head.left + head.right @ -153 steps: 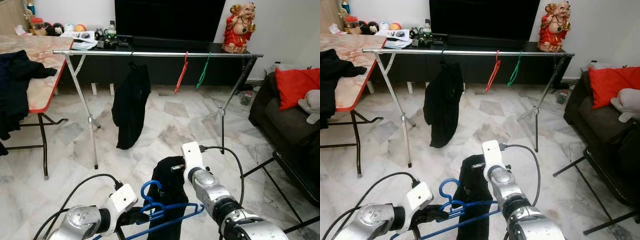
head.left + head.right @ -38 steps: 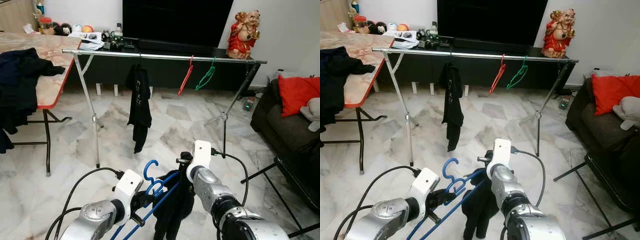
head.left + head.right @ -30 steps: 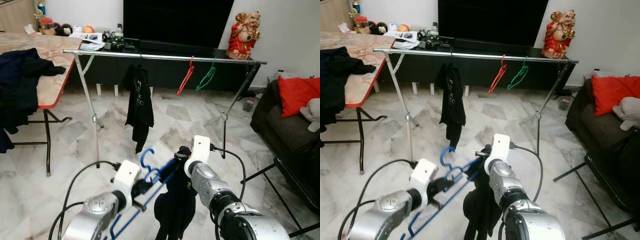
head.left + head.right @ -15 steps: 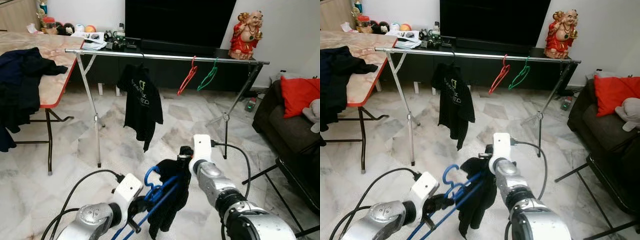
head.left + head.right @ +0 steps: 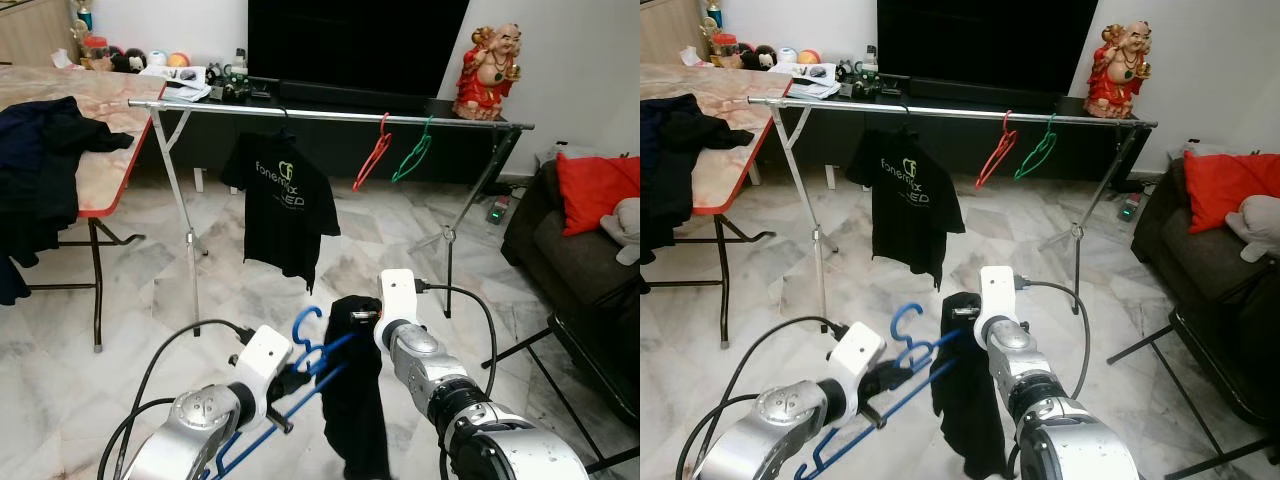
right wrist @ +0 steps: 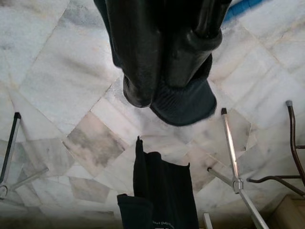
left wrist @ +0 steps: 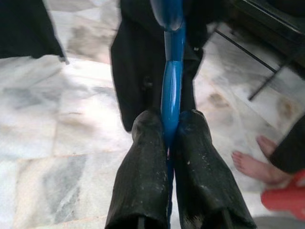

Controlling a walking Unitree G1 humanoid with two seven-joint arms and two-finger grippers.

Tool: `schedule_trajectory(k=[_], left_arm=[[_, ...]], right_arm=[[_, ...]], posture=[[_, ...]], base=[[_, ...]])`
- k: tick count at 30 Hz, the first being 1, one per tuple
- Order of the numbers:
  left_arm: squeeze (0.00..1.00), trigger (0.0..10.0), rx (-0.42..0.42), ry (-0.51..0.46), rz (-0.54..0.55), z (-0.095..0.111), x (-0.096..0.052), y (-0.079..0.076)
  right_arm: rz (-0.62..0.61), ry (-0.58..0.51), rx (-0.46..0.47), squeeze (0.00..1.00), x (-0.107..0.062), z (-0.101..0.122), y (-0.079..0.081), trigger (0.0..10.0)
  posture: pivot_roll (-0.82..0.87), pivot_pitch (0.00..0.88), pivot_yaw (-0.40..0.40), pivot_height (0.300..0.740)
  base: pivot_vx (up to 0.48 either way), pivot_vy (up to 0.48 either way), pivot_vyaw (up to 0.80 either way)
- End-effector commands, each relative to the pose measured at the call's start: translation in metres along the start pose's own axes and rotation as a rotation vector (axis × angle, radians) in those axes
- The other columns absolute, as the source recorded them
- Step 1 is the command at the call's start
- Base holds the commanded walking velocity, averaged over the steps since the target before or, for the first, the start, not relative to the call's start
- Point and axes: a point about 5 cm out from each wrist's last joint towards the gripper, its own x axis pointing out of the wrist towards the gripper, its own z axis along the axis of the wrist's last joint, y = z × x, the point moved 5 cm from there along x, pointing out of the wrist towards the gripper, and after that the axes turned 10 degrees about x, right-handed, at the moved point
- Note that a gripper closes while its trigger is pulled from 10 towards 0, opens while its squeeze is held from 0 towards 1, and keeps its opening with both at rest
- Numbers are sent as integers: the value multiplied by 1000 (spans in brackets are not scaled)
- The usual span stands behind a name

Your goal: Hang hanger

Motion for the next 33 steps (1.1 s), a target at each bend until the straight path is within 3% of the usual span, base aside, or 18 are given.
schedule_trajectory(k=[1, 6, 11, 16, 27, 31, 32, 33], left_arm=[[0, 10000, 4, 3, 38, 1, 0, 6], [0, 10000, 1, 4, 61, -2, -2, 10], [0, 10000, -20, 1, 152, 1, -2, 22], [0, 10000, -13, 5, 139, -1, -2, 20], [0, 10000, -15, -123, 160, 24, -2, 21], [0, 10000, -42, -180, 46, 34, 0, 3], [0, 10000, -40, -195, -24, 36, 0, -10], [0, 10000, -40, -195, -24, 36, 0, -10]], right_arm=[[6, -39, -5, 0, 0, 12, 1, 10000], [3, -37, -3, 0, 0, 12, 1, 10000], [-71, -76, 30, 0, 0, 18, -5, 10000], [-103, -85, 50, 0, -1, 21, -11, 10000], [23, -46, -28, 0, 1, 11, 15, 10000], [87, -33, -37, 0, 1, 7, 28, 10000], [136, -36, -54, 0, 0, 9, 36, 10000], [136, -36, -54, 0, 0, 9, 36, 10000]], posture=[[268, 0, -153, 740], [271, 0, -154, 740], [275, 0, -154, 740], [277, 0, -155, 740], [279, 0, -156, 740], [276, 0, -154, 740], [271, 0, -152, 740], [271, 0, -152, 740]], base=[[0, 0, 0], [0, 0, 0], [0, 0, 0], [0, 0, 0], [0, 0, 0], [0, 0, 0], [0, 0, 0], [0, 0, 0]])
